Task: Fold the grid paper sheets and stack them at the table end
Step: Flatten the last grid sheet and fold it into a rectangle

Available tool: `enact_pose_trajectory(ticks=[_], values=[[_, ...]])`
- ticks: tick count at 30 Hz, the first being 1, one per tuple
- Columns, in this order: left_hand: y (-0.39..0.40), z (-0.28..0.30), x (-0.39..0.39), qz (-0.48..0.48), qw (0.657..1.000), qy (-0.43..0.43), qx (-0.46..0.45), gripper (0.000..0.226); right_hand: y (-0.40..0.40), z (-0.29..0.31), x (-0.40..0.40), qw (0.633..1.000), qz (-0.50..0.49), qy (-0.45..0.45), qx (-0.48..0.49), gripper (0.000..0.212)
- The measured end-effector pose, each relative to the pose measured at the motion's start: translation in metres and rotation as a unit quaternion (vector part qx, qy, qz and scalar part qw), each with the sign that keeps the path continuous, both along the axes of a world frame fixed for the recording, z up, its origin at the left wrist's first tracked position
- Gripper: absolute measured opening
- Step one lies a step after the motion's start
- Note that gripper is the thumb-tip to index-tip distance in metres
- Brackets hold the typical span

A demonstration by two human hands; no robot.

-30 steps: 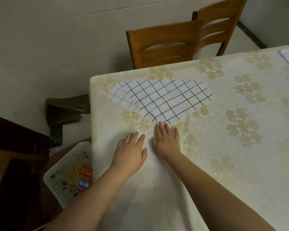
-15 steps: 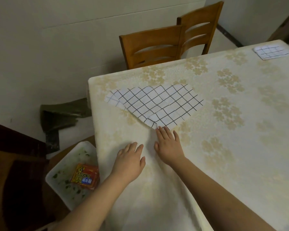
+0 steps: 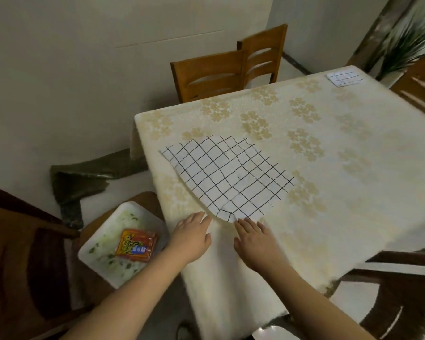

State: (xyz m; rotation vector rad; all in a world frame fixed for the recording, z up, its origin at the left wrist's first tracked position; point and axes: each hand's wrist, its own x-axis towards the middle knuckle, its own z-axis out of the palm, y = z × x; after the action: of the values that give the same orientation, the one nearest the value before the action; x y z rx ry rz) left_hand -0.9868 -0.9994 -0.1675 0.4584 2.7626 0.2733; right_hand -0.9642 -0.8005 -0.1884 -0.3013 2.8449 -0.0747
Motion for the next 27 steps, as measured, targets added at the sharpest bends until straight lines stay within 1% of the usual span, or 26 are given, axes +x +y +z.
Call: enact_pose_trajectory(ticks=[4,7,8,9,11,13,17,19,22,27], values=[[0.004,-0.007,0.014,-0.020,1.000,-0.016,0.014,0.058,0.004,-0.004,0.047,1.000,-0.007,-0.026,-0.013,0.046],[0.010,-0.012,0.020,-0.039,0.999,-0.028,0.019,0.058,0.005,-0.008,0.077,0.999,-0.006,-0.029,-0.028,0.038],[0.012,-0.014,0.021,-0.042,0.998,-0.033,0.018,0.057,0.005,-0.008,0.084,0.999,-0.007,-0.030,-0.024,0.039],[0.014,-0.016,0.022,-0.044,0.998,-0.036,0.017,0.057,0.004,-0.010,0.089,0.999,-0.002,-0.033,-0.025,0.044],[0.017,-0.020,0.024,-0.047,0.998,-0.038,0.013,0.057,0.002,-0.011,0.095,0.997,0.025,-0.049,-0.045,0.060],[0.020,-0.025,0.024,-0.047,0.998,-0.040,0.008,0.058,0.003,-0.010,0.097,0.995,0.029,-0.069,-0.065,0.072],[0.022,-0.036,0.020,-0.031,0.999,-0.041,0.000,0.058,0.011,-0.008,0.084,0.994,0.021,-0.070,-0.079,0.075],[0.023,-0.041,0.016,-0.020,0.999,-0.039,-0.008,0.059,0.020,-0.007,0.073,0.994,0.022,-0.066,-0.081,0.069],[0.028,-0.046,0.008,0.013,0.999,-0.032,-0.010,0.060,0.040,-0.007,0.047,0.995,0.026,-0.062,-0.080,0.048],[0.039,-0.051,-0.005,0.084,0.996,0.025,-0.013,0.065,0.080,-0.010,-0.018,0.995,0.007,-0.030,-0.094,0.046]])
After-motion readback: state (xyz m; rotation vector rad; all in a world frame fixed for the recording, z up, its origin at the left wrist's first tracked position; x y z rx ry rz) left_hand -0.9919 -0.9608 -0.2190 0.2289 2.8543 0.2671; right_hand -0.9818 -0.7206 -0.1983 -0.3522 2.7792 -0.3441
